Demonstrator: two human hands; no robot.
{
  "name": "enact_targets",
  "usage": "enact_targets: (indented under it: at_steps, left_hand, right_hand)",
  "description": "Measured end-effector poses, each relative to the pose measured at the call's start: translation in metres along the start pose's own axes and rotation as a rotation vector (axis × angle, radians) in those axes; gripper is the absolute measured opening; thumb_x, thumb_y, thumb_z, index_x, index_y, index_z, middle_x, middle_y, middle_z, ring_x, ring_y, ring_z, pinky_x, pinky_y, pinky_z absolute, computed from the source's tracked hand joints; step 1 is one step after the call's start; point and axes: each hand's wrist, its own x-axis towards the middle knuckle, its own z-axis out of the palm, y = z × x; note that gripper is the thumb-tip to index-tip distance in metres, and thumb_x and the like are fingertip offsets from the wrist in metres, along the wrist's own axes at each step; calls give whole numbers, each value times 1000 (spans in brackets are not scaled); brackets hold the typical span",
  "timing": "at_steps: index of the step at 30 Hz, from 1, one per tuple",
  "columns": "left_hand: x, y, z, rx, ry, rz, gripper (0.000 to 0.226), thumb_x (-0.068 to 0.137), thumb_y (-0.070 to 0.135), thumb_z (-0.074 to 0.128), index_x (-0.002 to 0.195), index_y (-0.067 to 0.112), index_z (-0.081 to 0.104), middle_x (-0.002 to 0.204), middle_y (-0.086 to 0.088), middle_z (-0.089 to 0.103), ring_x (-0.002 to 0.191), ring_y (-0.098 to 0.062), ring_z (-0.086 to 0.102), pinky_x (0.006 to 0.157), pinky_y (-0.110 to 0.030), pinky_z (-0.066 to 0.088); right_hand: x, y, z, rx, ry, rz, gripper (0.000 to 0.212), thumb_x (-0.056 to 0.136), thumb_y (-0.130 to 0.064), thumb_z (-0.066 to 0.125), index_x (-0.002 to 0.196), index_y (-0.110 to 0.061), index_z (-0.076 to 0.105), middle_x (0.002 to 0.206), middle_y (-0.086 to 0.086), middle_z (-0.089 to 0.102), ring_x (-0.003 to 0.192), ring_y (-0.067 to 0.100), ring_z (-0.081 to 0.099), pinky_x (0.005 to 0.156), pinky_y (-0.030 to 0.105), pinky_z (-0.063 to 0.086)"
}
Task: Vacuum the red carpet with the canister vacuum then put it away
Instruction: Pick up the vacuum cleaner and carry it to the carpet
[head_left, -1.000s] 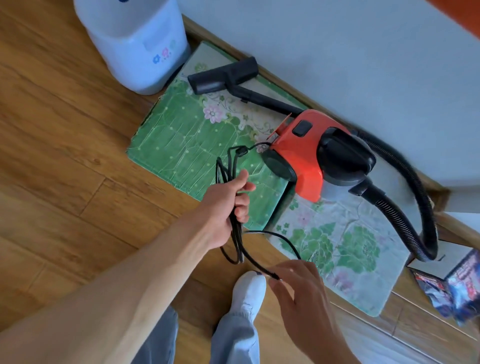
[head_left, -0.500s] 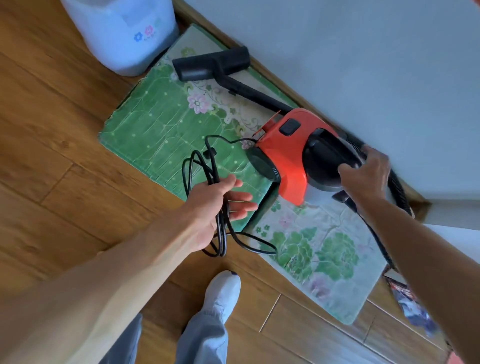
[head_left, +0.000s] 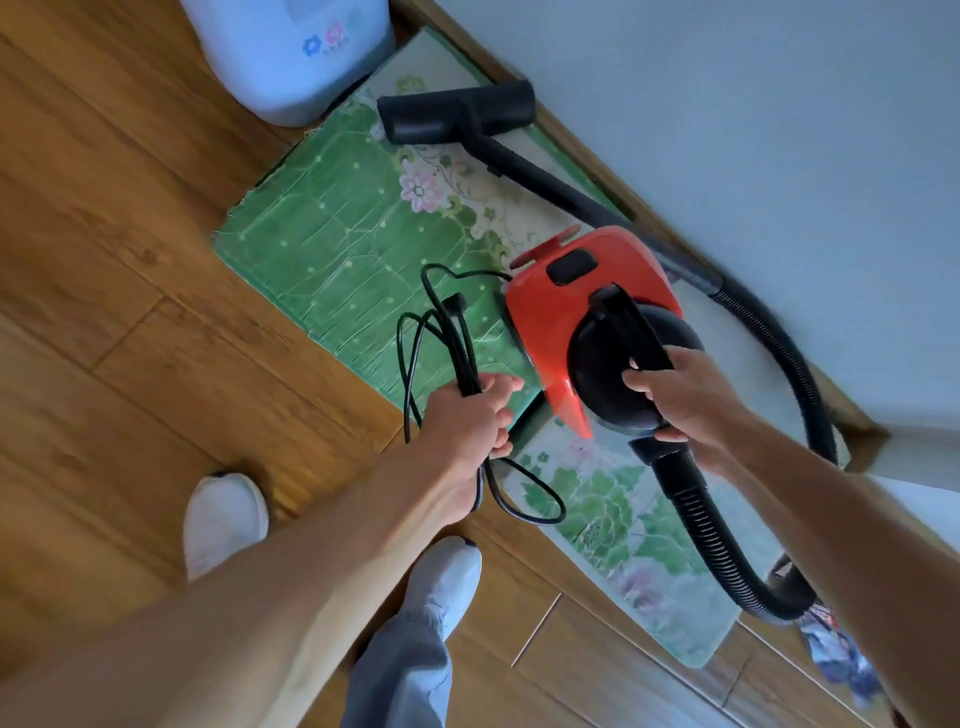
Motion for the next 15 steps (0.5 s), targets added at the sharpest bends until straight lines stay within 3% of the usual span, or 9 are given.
enact_targets:
  at_steps: [4, 6, 8, 11, 13, 15]
  left_hand:
    - [0, 4, 7, 96, 19, -10, 41, 82, 46, 77, 103, 12, 67, 41, 13, 32, 45, -12, 30, 55, -25, 30]
    - [-4, 7, 15, 118, 16, -10, 37, 75, 48, 82, 83, 16, 66, 36, 14, 35, 44, -12, 34, 54, -25, 30]
    - [-5, 6, 21, 118, 78, 24, 38, 73, 41, 86, 68, 17, 57, 34, 13, 41, 35, -9, 40, 43, -20, 31]
    - [-1, 3, 14, 102, 285, 60, 38, 72, 32, 89, 89, 9, 64, 52, 0, 55, 29, -9, 46, 29, -13, 28]
    - [0, 2, 1, 56, 378, 57, 35, 74, 26, 87, 98, 11, 66, 65, -4, 60, 42, -16, 52, 34, -15, 33]
    - [1, 4, -11, 26, 447, 61, 23, 78, 17, 80, 96, 11, 66, 72, -8, 63, 47, -19, 52, 40, -18, 36]
  right_hand:
    - [-32, -16, 26, 71, -98, 32, 20, 84, -6, 58, 100, -16, 65, 75, 4, 53, 70, 22, 51, 54, 29, 39]
    - [-51, -21, 41, 108, -208, 20, 24, 81, 4, 49, 90, -12, 64, 67, 7, 55, 62, 23, 53, 47, 25, 36]
    - [-69, -25, 58, 162, -291, 16, 31, 82, 10, 40, 84, -9, 65, 56, 4, 59, 50, 17, 57, 42, 19, 38]
    - [-84, -25, 86, 188, -322, -2, 37, 83, 8, 37, 97, -10, 66, 57, 1, 58, 49, 13, 55, 48, 22, 42]
    - [-89, -23, 102, 221, -322, -15, 42, 80, 9, 39, 98, -14, 69, 57, 0, 57, 54, 18, 54, 55, 30, 42]
    - [-97, -24, 115, 278, -354, -17, 37, 75, 8, 42, 93, -9, 69, 62, 7, 54, 59, 21, 50, 60, 35, 39]
